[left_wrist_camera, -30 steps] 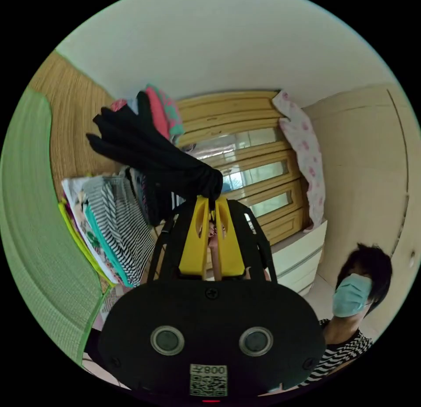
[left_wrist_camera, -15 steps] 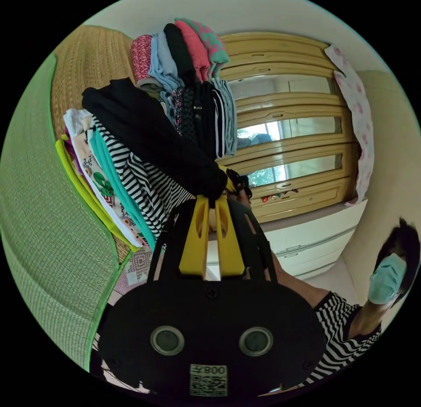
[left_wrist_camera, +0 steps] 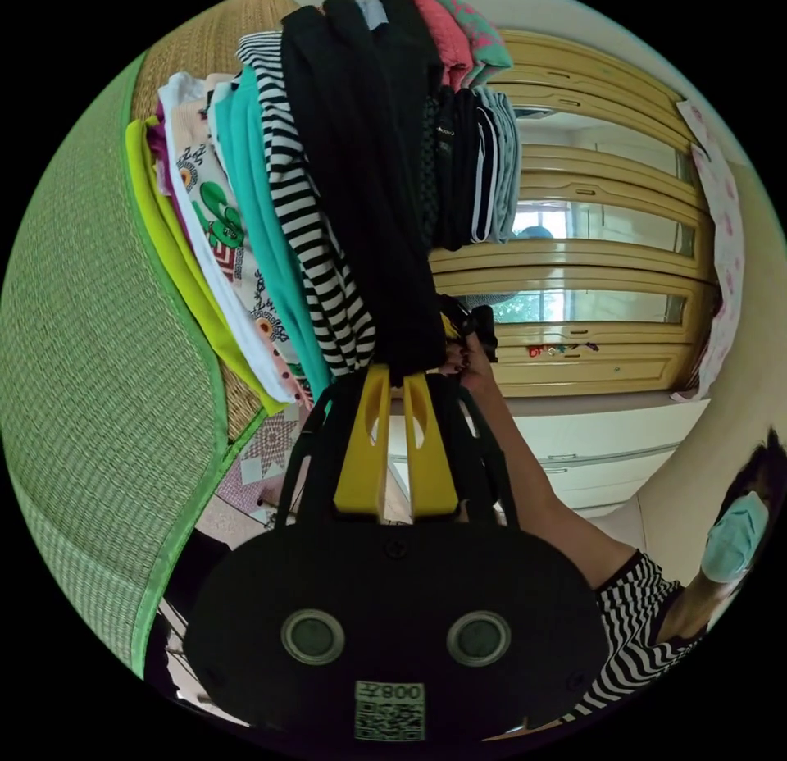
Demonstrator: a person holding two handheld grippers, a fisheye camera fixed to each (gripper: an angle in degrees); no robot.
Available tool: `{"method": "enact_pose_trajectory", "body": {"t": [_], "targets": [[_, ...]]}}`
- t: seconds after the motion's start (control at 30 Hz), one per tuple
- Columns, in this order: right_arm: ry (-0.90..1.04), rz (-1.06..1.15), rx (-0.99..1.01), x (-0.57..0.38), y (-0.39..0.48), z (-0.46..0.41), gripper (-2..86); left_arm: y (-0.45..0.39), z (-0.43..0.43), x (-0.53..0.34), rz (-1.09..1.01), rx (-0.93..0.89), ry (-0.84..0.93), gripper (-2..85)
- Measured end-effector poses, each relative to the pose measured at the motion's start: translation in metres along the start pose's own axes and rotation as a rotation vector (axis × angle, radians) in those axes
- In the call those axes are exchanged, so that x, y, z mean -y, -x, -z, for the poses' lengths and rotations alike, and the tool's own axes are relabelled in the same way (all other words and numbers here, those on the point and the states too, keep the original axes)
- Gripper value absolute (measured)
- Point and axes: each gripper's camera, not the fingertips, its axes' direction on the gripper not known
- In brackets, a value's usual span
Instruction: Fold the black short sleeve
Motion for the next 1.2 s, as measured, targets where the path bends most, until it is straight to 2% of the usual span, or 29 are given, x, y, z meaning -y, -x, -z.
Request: {"method": "enact_pose_trajectory", "body": {"t": [0.13, 0.3, 0.43, 0.53, 0.63, 0.8, 0.93, 1.03, 1.2], "targets": [[-0.059, -0.032, 0.067, -0.005, -0.014, 0.008, 0.7, -0.003, -0.003, 0.003, 0.001, -0.032, 0.024, 2.0], [-0.171, -0.043, 0.039, -0.017, -0.006, 0.030, 0.1, -0.007, 0.003, -0.003, -0.003, -0.073, 0.048, 2.0], [-0.266, 0.129, -0.032, -0.030, 0.063, 0.042, 0.0, -0.017, 0.030, -0.006, -0.046, -0.062, -0.012, 1.0], [-0.236, 0.295, -0.061, -0.030, 0.136, 0.014, -0.1, -0.026, 0.049, 0.009, -0.087, -0.041, -0.100, 0.4], [-0.165, 0.430, -0.193, -0.023, 0.200, -0.033, -0.1, -0.037, 0.062, 0.033, -0.122, -0.022, -0.187, 0.2], [-0.141, 0.455, -0.433, 0.005, 0.247, -0.090, 0.0, -0.056, 0.061, 0.071, -0.196, 0.123, -0.202, 0.1], [-0.092, 0.421, -0.620, 0.025, 0.255, -0.122, 0.0, -0.053, 0.052, 0.092, -0.210, 0.386, -0.145, 0.1], [-0.102, 0.407, -0.582, 0.032, 0.259, -0.122, 0.0, -0.039, 0.047, 0.098, -0.215, 0.478, -0.081, 0.1], [-0.072, 0.384, -0.531, 0.044, 0.273, -0.103, 0.0, -0.024, 0.046, 0.097, -0.188, 0.417, -0.104, 0.1]]}}
